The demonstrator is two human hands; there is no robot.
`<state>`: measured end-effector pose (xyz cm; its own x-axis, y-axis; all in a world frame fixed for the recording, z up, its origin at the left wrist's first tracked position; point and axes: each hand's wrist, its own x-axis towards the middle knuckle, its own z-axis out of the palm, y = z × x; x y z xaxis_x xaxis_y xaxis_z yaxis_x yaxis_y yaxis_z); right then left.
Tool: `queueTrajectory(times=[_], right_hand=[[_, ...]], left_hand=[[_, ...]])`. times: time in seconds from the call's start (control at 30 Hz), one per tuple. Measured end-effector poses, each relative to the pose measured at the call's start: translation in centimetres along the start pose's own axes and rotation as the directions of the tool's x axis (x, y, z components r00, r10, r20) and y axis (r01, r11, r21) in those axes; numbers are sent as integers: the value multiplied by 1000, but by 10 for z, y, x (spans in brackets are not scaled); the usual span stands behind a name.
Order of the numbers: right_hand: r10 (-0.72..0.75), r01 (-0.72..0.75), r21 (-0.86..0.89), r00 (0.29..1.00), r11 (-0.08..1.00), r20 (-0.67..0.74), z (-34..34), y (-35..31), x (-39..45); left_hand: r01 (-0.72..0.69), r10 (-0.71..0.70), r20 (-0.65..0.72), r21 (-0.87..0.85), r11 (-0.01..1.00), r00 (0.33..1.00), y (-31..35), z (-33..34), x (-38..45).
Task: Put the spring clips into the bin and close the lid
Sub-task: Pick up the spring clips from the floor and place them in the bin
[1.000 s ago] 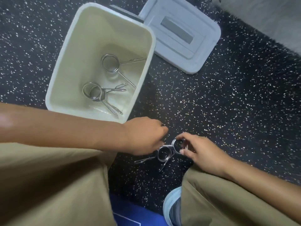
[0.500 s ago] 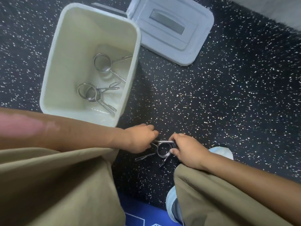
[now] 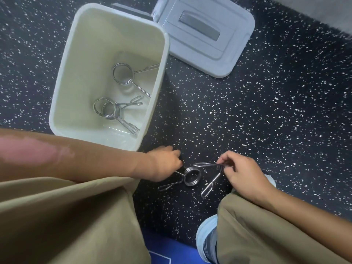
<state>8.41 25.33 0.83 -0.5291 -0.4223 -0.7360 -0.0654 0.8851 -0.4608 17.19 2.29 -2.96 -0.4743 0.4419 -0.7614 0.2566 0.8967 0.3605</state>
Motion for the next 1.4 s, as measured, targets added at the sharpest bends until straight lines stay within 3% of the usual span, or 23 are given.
queueTrajectory(times=[0.2,0.37,0.57,0.73,0.8,0.97,1.07,1.17,1.4], right_hand=[[-9,29,210,995,977,-96,-27,-17,7],[5,51,342,987,938,-161,-43,-26,19],[-8,105,396,971,912,-240,-64,-29,23],[-90,188,509,973,840,-213,-75,-36,16],[-118,216,554,971,804,-208,-76,-41,15],[-156,250,607,966,755,-205,-72,-60,16],[-172,266,637,963,723,-207,-67,-74,17],[-201,297,649,954,700,-221,-63,-90,18],[-259,361,690,932,627,-253,-55,-127,29]], left_hand=[[-66,65,-14,-98,993,998,-2,-16,-8],[-7,13,20,-279,960,1000,-7,-46,-23],[-7,-54,-124,-447,894,991,-16,-85,-63],[6,-149,-214,-552,834,965,-23,-110,-102],[11,-178,-208,-620,785,962,-30,-114,-115],[-44,-210,-180,-849,527,961,-53,-114,-154],[-83,-270,-227,-886,455,936,-61,-115,-176],[-67,-328,-291,-830,554,899,-75,-115,-199],[243,-458,-433,-464,852,776,-116,-132,-231]])
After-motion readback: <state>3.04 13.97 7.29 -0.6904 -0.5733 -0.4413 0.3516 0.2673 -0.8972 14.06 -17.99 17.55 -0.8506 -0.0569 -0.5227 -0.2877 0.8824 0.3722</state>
